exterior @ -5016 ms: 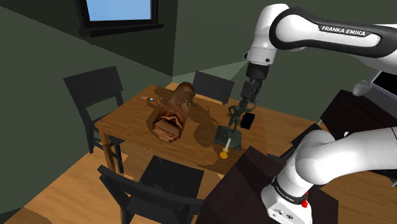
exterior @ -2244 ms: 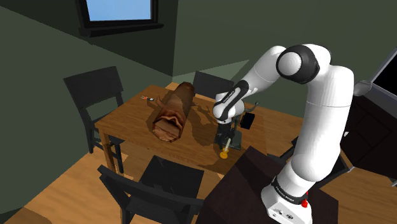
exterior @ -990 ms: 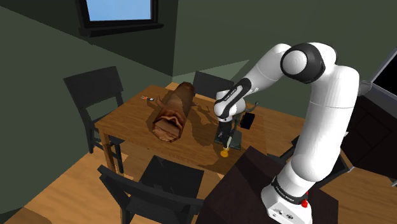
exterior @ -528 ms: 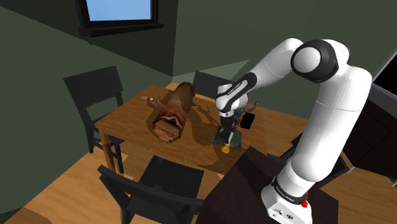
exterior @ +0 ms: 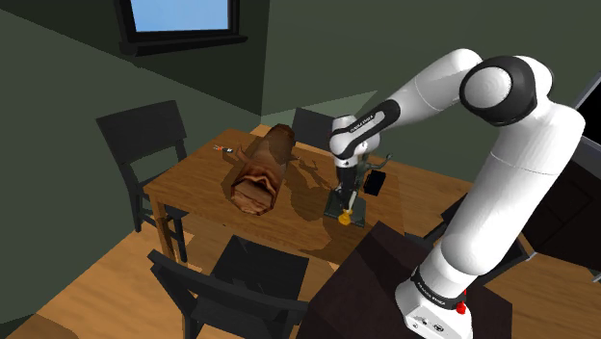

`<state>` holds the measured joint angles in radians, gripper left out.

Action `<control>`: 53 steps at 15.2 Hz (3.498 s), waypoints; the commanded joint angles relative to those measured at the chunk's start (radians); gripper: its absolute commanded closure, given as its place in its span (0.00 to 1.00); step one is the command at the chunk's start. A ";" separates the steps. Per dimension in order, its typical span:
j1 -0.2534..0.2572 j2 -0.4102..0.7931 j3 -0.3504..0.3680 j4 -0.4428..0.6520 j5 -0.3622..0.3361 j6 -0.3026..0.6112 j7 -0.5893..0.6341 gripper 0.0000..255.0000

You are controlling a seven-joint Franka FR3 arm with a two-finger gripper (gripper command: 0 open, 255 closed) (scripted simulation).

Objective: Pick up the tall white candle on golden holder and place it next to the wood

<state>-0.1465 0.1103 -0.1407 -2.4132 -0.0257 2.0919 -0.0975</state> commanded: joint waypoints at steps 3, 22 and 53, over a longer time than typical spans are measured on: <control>0.001 -0.045 -0.001 0.009 -0.006 -0.054 0.004 1.00; 0.003 -0.217 0.002 0.101 -0.023 -0.317 0.014 1.00; 0.123 0.194 0.120 0.757 0.097 -0.559 0.215 1.00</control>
<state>-0.0227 0.2986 -0.0201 -1.6541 0.0712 1.5244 0.1187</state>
